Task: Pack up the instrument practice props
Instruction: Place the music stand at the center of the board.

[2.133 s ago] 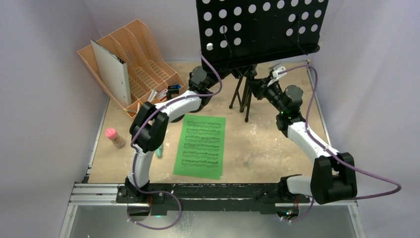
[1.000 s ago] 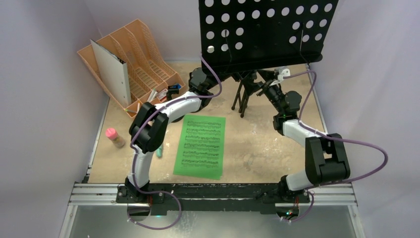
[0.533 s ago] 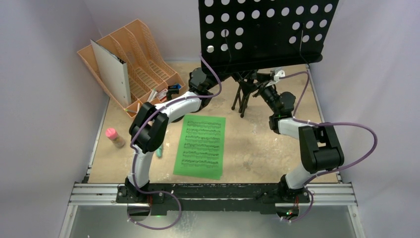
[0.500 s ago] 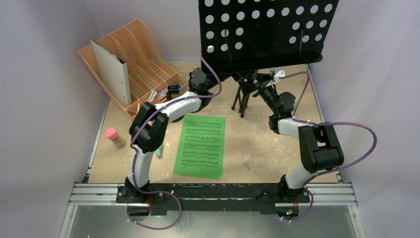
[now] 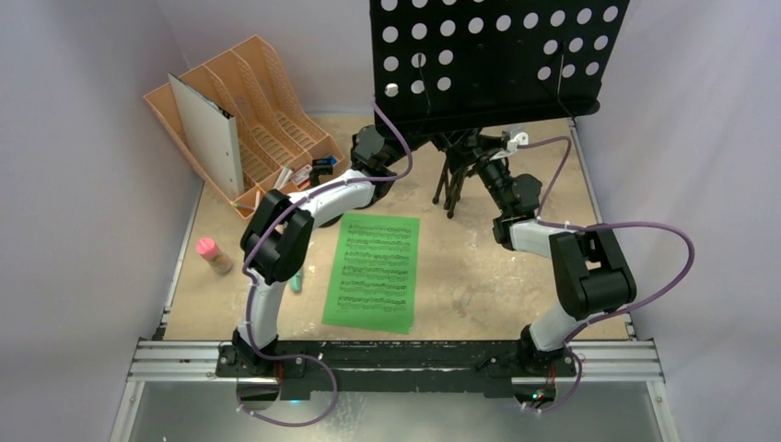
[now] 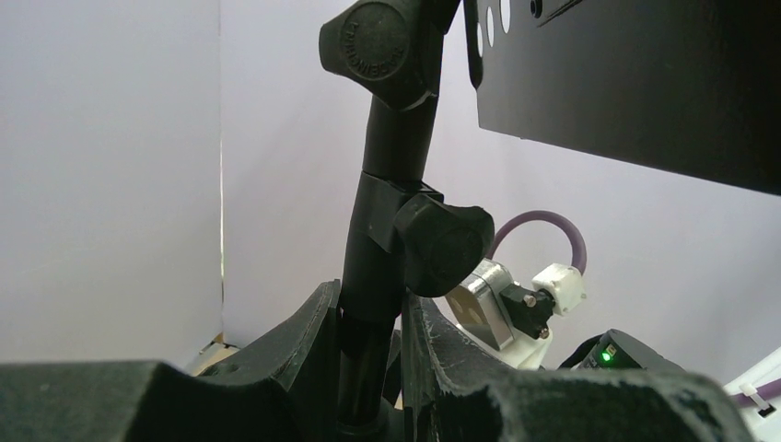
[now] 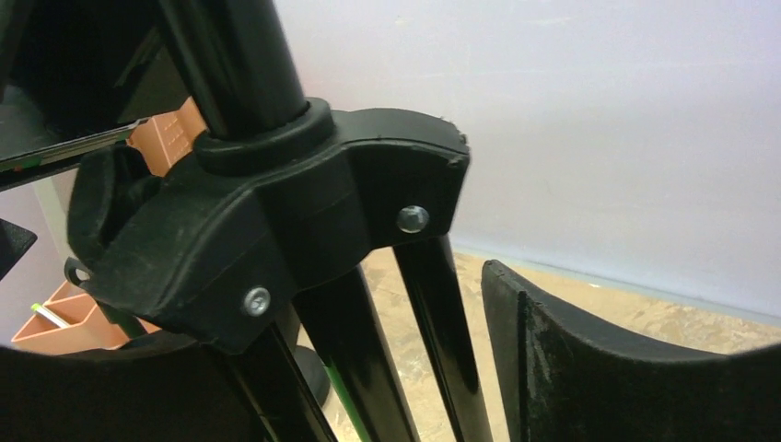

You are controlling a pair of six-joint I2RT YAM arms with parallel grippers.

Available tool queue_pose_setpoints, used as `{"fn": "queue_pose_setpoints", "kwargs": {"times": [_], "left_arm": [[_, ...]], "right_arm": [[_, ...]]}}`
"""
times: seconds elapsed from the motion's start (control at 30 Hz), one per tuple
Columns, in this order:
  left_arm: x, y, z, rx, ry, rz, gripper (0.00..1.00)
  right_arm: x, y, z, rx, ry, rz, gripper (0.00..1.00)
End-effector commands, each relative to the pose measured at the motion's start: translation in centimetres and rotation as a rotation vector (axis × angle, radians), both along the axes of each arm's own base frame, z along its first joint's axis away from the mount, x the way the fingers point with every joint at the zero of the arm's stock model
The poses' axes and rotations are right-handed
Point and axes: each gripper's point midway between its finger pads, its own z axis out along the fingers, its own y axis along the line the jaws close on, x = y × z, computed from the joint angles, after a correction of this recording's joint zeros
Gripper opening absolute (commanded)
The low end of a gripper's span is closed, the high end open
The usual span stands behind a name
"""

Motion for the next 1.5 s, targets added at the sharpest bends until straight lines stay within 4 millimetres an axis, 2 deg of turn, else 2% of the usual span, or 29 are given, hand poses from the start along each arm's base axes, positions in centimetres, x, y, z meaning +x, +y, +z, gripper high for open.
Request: {"fn": "queue_pose_setpoints", "kwargs": {"times": [0.0,0.23,0.4,0.63,0.9,1.1,1.3,1.47], "left_arm": [[0.4,-1.0,-1.6,0.019,0.124,-0.036,0.0],[0.4,-0.8,-0.3,0.001,0.134,-0.03,0.0],[-0.1,-0.6,0.9,-0.015,0.145,-0.037,0.0],[-0.6,-0.3,1.0,-0.059,0.251,-0.054,0.0],[-1.4,-0.5,-0.1,-0.121,0.416,-0.095,0.0],[-2.0,-1.2,-2.1,-0.123,0.529,-0.092,0.0],[-2.8,-1.8,-3.2,-0.143,0.603,-0.102,0.0],[-3.7,-2.7,-5.7,-0.138,0.682,-0.114,0.0]], "right_arm": [[-0.3,-0.5,2.2,0.027,-0.077,-0.033,0.67],[-1.8,-0.7,2.8,-0.004,-0.066,-0.026,0.47],[-3.2,-0.7,3.4,-0.03,-0.032,-0.013,0.38],[-4.8,-1.1,3.0,-0.033,0.087,-0.009,0.28],[-6.7,-1.3,2.6,0.0,0.186,0.006,0.17],[-8.4,-1.7,2.1,0.029,0.224,0.009,0.12],[-9.8,-1.9,1.8,0.073,0.261,0.016,0.07],[-11.1,-2.1,0.6,0.112,0.311,0.02,0.04]]}}
